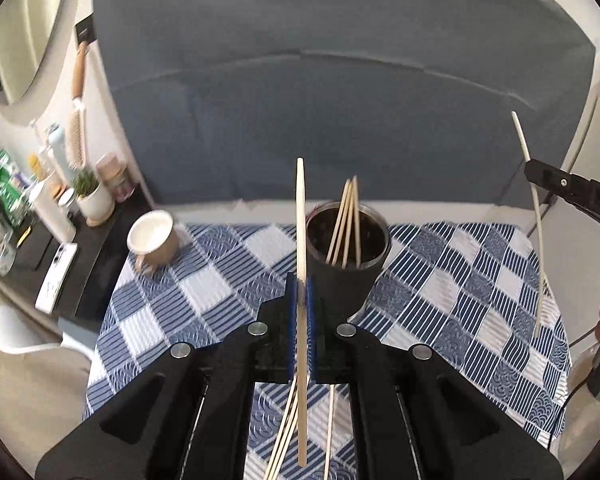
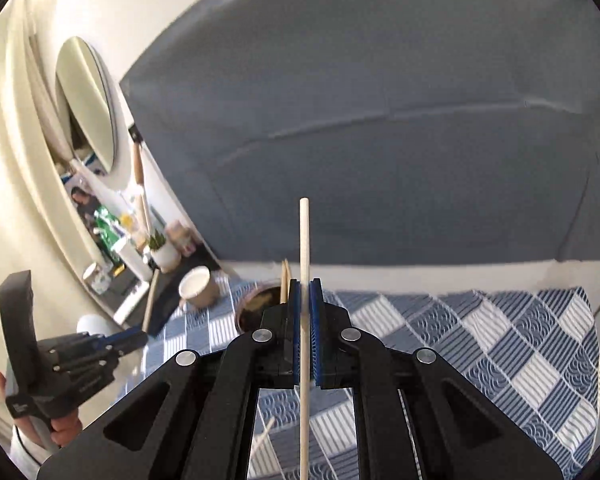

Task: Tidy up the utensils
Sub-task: 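Lift the left tool's stick over the black holder while the right tool carries its stick there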

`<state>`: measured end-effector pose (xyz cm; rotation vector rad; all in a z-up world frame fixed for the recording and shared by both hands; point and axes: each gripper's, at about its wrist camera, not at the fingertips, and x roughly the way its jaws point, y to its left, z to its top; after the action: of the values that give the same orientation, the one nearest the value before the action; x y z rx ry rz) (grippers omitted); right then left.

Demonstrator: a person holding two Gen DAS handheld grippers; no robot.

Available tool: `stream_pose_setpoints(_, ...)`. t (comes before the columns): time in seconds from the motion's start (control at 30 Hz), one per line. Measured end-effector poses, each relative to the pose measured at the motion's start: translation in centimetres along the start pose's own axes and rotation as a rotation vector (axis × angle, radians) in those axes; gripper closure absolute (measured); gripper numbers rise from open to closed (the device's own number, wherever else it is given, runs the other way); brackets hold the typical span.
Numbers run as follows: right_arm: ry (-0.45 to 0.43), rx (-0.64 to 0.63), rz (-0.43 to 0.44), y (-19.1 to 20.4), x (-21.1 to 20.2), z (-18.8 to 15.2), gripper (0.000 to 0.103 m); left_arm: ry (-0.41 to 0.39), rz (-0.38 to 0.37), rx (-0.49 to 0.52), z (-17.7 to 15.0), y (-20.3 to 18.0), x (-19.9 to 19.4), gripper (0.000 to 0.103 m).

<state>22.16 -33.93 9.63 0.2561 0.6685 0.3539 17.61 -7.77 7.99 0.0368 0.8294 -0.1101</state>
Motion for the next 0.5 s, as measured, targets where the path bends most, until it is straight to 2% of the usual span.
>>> stream_pose_setpoints(0.1, -0.058, 0.002, 0.015, 0.8, 0.1, 1.1, 0.098, -0.02, -0.031, 0.028, 1.7, -0.3, 0.3, 0.098)
stream_pose_setpoints(0.17, -0.085, 0.004, 0.032, 1.5, 0.5, 1.7, 0.098, -0.057, -0.023, 0.051, 2.7, -0.4, 0.6, 0.098)
stream_pose_setpoints(0.37, -0.073, -0.042, 0.015, 3.5, 3.4, 3.1, 0.098, -0.085, -0.087, 0.06, 4.9, 0.3, 2.9, 0.098)
stream_pose_setpoints(0.5, -0.081, -0.075, 0.016, 4.8, 5.5, 3.8, 0.098, -0.089, -0.177, 0.032, 6.4, 1.3, 4.9, 0.098)
